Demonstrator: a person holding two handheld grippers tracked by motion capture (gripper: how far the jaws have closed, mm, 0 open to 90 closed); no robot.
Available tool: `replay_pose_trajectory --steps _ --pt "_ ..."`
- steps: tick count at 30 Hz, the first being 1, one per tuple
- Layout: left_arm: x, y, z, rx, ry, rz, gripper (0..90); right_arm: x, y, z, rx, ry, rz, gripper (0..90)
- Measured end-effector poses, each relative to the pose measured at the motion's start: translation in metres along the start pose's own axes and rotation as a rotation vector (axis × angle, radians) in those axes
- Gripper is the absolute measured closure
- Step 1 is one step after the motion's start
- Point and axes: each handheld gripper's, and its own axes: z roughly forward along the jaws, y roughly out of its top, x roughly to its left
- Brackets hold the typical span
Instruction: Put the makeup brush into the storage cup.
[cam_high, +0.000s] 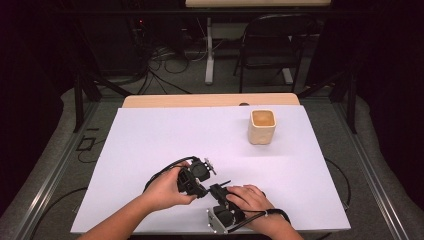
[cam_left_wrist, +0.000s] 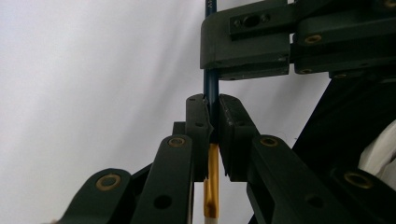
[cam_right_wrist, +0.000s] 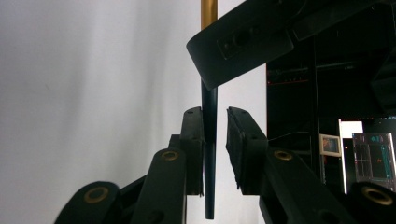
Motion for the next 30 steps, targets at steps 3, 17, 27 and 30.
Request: replay_pose_trajectory --steps 3,17,27,30 --pt "-0.0003 0.0004 0.0007 -0.005 0.0 0.001 82.9 -0.0001 0.0005 0.0001 0.0 0.002 -0.004 77.8" --pt "-0.0013 0.0019 0.0024 0.006 -0.001 0.006 82.9 0.002 0.0038 0.0001 0.005 0.017 -0.02 82.7" --pt "-0.0014 0.0019 0.0024 0.005 0.0 0.003 82.9 0.0018 0.0037 0.0013 -0.008 0.019 -0.018 83.6" --pt "-0.001 0.0018 0.002 -0.002 0.001 0.0 82.8 0.0017 0.0037 0.0009 0.001 0.021 -0.011 83.7"
